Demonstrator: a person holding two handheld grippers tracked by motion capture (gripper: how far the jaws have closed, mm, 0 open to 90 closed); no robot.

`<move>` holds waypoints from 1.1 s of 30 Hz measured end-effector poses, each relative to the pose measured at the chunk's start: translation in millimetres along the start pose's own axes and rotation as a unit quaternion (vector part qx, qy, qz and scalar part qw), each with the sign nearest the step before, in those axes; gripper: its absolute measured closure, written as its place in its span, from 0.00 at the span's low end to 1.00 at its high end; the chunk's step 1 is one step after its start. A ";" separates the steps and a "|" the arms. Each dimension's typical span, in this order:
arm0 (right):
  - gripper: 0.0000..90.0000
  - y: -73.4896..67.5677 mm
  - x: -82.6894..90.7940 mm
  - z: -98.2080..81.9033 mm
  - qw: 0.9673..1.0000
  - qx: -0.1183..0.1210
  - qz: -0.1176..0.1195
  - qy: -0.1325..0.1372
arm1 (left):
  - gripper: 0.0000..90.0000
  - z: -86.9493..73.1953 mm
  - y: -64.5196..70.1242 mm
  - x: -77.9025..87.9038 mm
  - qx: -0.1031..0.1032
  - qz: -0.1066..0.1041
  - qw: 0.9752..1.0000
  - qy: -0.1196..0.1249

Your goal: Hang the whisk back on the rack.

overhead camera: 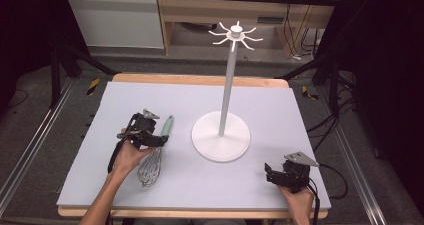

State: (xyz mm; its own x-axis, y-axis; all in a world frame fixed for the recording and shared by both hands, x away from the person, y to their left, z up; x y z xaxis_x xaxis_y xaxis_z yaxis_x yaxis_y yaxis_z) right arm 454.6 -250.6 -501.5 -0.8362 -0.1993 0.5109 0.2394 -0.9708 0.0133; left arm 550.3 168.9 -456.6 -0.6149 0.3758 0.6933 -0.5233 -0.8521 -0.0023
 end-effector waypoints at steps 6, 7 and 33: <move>0.10 0.0 -0.2 -0.1 1.000 0.000 0.001 -0.001 | 0.43 0.5 -0.4 -7.9 -0.002 0.001 1.000 -0.016; 0.10 0.3 0.1 -0.2 1.000 0.000 0.000 -0.001 | 0.44 0.4 -0.2 -8.7 -0.002 0.001 1.000 -0.018; 0.10 -0.6 -0.3 -0.4 1.000 -0.003 0.004 -0.002 | 0.57 -7.7 -1.2 -34.4 0.009 0.006 0.998 -0.070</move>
State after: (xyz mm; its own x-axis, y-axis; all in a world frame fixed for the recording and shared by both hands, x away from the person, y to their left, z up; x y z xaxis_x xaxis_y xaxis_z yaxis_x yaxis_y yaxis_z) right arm 454.5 -250.0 -502.0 -0.8319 -0.2061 0.5152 0.2427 -0.9701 0.0037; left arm 567.5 159.8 -486.0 -0.5329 0.3117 0.7867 -0.5040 -0.8637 0.0008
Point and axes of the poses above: each handheld gripper's, and its own axes: x roughly backward along the jaws, z roughly out of its top, y roughly to its right, the point moved 5 cm from there along -x, roughly forward along the jaws, and after that the axes turned 7 degrees about y, right-handed, at the moved point
